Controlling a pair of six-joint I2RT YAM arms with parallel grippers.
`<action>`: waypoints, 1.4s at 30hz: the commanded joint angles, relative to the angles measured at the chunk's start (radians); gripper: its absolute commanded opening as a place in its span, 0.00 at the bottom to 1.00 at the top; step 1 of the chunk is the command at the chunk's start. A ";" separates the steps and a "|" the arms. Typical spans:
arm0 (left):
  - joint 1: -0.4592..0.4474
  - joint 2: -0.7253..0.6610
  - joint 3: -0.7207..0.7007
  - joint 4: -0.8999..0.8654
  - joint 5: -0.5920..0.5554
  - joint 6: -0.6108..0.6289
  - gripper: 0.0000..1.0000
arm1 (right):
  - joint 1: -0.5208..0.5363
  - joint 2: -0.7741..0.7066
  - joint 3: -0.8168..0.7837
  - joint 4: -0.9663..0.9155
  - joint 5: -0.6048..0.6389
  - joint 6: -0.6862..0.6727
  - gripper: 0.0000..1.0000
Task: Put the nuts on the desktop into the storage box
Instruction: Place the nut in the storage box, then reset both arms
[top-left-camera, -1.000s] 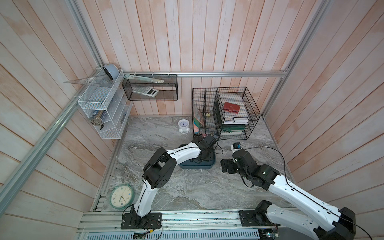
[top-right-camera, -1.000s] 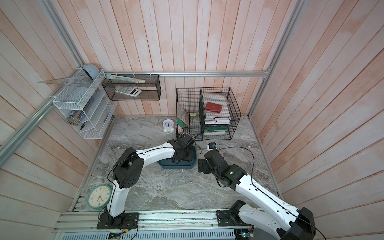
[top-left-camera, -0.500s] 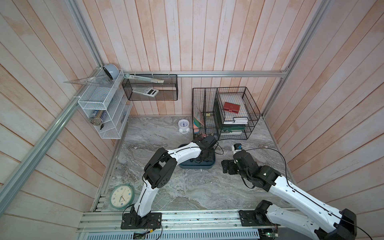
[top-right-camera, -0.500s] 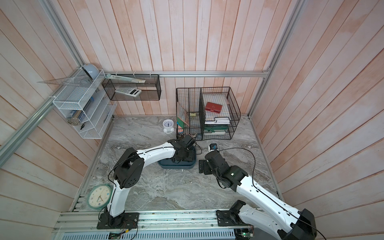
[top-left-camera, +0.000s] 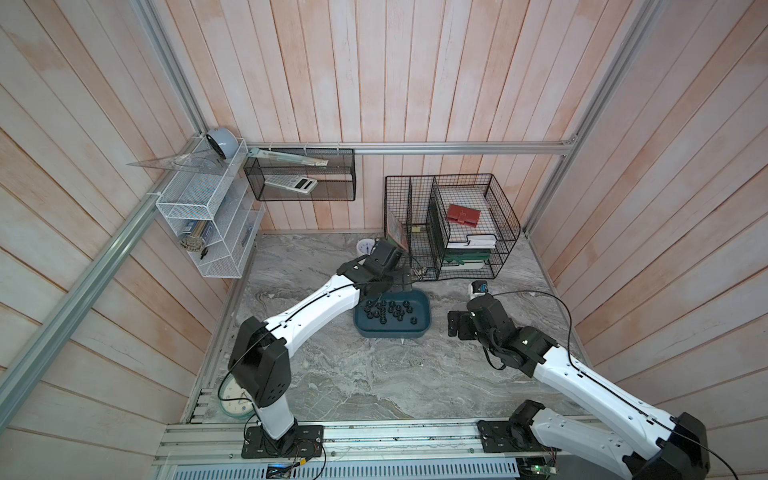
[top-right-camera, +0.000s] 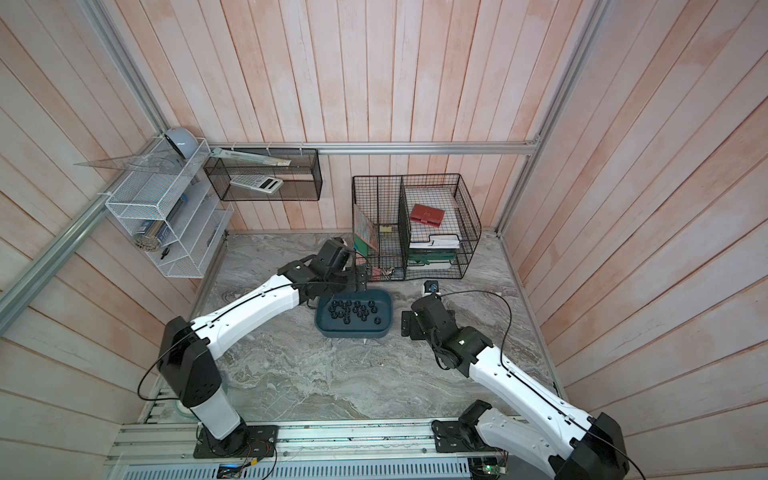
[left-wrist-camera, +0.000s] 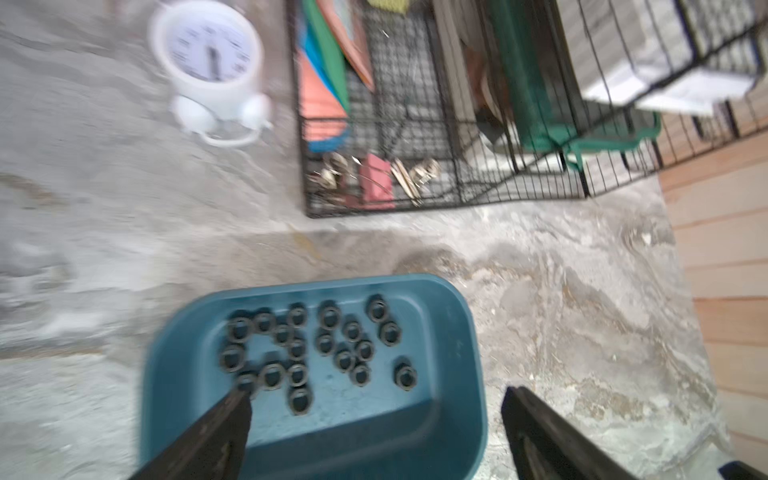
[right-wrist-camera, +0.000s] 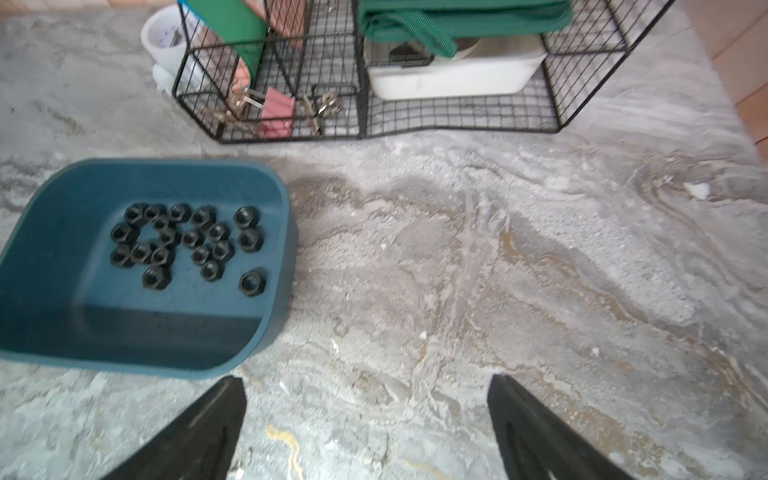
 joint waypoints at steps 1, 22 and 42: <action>0.072 -0.078 -0.106 0.029 -0.074 0.030 1.00 | -0.024 -0.007 -0.048 0.129 0.126 -0.070 0.98; 0.608 -0.392 -0.715 0.512 -0.344 0.266 1.00 | -0.347 0.224 -0.238 0.760 0.259 -0.459 0.98; 0.649 -0.161 -1.051 1.438 -0.175 0.504 1.00 | -0.550 0.597 -0.432 1.532 -0.030 -0.473 0.98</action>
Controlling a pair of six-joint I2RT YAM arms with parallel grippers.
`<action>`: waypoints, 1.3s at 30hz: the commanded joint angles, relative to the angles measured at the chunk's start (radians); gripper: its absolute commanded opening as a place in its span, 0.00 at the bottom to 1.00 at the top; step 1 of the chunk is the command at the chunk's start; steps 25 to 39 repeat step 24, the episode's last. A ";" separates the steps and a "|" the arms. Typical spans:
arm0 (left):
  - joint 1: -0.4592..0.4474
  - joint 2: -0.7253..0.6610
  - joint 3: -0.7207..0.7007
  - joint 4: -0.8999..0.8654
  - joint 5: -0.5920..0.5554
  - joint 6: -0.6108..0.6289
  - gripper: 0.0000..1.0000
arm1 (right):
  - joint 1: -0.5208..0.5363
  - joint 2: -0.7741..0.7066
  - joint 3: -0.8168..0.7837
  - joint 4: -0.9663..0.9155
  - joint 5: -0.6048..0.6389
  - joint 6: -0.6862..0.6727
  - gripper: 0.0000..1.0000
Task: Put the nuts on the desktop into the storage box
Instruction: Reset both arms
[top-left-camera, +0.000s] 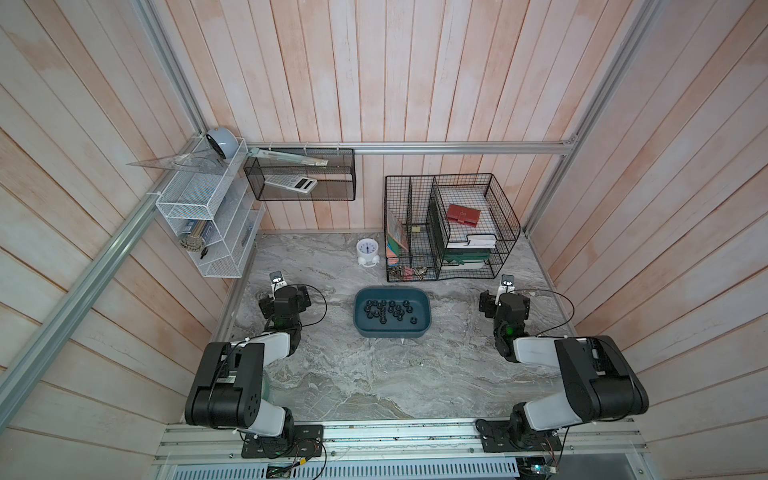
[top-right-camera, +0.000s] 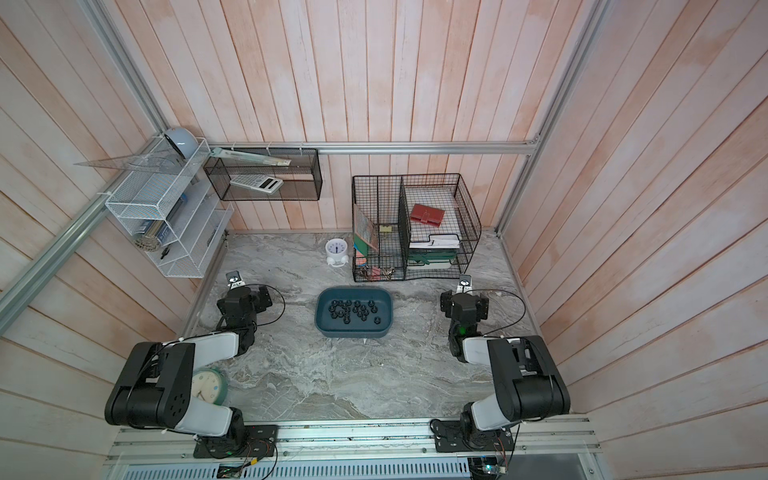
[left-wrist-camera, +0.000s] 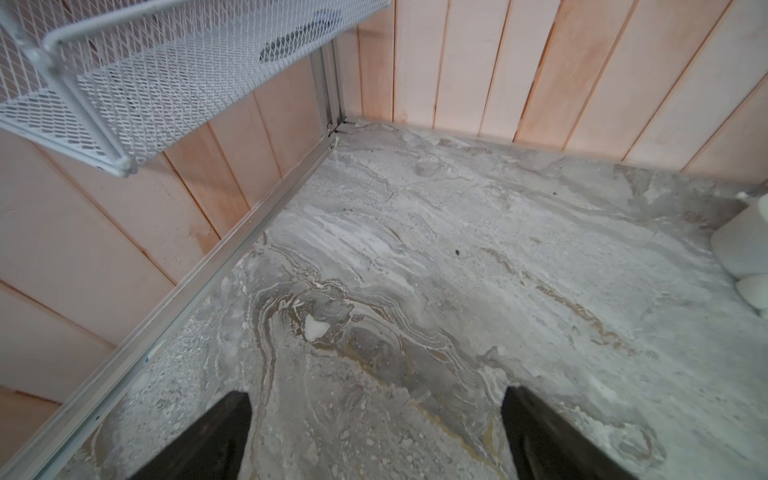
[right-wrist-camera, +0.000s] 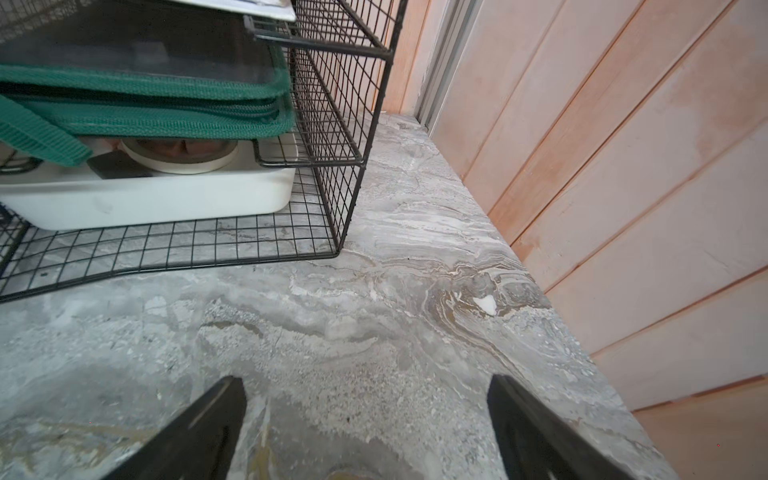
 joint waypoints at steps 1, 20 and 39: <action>0.010 0.029 -0.069 0.231 0.067 0.038 1.00 | -0.008 0.052 -0.058 0.225 -0.057 0.022 0.98; 0.008 0.061 -0.097 0.310 0.074 0.052 1.00 | -0.016 0.040 -0.009 0.112 -0.042 0.038 0.98; 0.007 0.061 -0.097 0.307 0.076 0.051 1.00 | -0.015 0.040 -0.010 0.112 -0.042 0.037 0.98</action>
